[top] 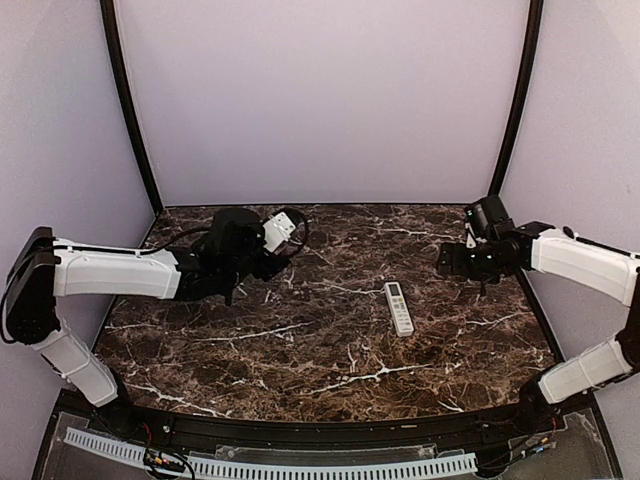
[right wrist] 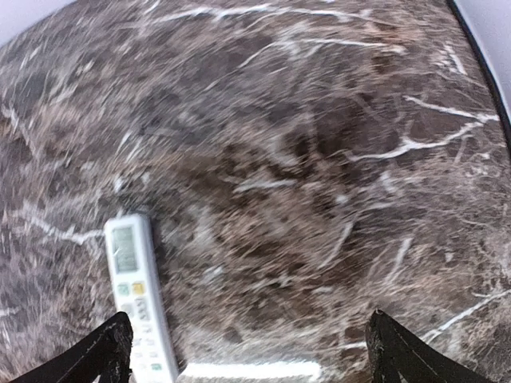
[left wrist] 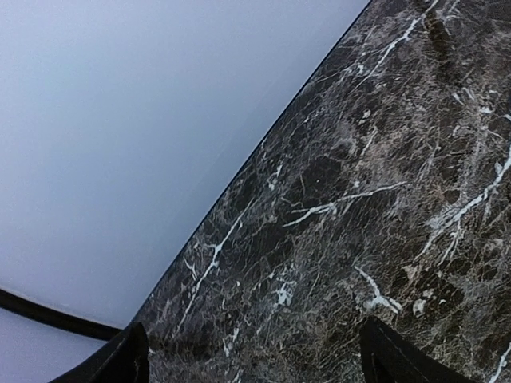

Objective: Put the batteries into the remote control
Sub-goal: Reset both arms

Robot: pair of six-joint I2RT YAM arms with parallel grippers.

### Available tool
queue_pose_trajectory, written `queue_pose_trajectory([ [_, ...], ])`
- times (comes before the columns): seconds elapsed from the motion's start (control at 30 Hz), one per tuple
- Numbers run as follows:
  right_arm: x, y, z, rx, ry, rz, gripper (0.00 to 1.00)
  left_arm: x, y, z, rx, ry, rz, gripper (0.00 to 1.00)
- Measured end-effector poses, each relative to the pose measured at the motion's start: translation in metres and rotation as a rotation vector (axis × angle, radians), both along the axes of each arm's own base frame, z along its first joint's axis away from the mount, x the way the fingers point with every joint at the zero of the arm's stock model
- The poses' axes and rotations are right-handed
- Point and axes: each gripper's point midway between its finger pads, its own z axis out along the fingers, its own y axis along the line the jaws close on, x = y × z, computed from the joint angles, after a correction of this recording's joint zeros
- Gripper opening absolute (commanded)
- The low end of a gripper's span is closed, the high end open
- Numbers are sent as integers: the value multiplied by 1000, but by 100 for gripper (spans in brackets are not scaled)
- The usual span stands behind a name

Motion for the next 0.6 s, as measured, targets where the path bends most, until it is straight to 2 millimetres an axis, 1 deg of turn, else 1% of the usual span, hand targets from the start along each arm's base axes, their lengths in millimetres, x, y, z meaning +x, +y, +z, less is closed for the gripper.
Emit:
queue_pose_trajectory([
  [0.07, 12, -36, 1, 64, -46, -86, 99, 12, 26, 3, -108, 66, 75, 91],
  [0.13, 14, -71, -2, 123, -84, -166, 99, 22, 56, 3, -217, 132, 155, 93],
  [0.17, 13, -84, -3, 140, -100, -196, 99, 25, 67, 3, -264, 153, 183, 94],
  [0.2, 11, -97, -3, 162, -123, -224, 99, 28, 83, 2, -327, 182, 222, 94],
  [0.27, 6, -116, -1, 190, -166, -264, 99, 31, 116, -3, -436, 233, 305, 94],
  [0.33, 4, -127, 4, 198, -209, -287, 99, 33, 149, -10, -534, 278, 394, 94],
  [0.37, 4, -131, 9, 199, -238, -293, 99, 33, 162, -13, -568, 291, 429, 96],
  [0.4, 4, -133, 12, 200, -265, -296, 99, 33, 181, -18, -612, 301, 485, 97],
  [0.47, 3, -134, 17, 201, -305, -291, 99, 29, 207, -26, -657, 305, 567, 99],
  [0.53, 0, -134, 15, 202, -323, -289, 98, 22, 224, -37, -691, 320, 628, 99],
  [0.6, -2, -136, 11, 195, -324, -296, 99, 18, 232, -45, -726, 335, 656, 99],
])
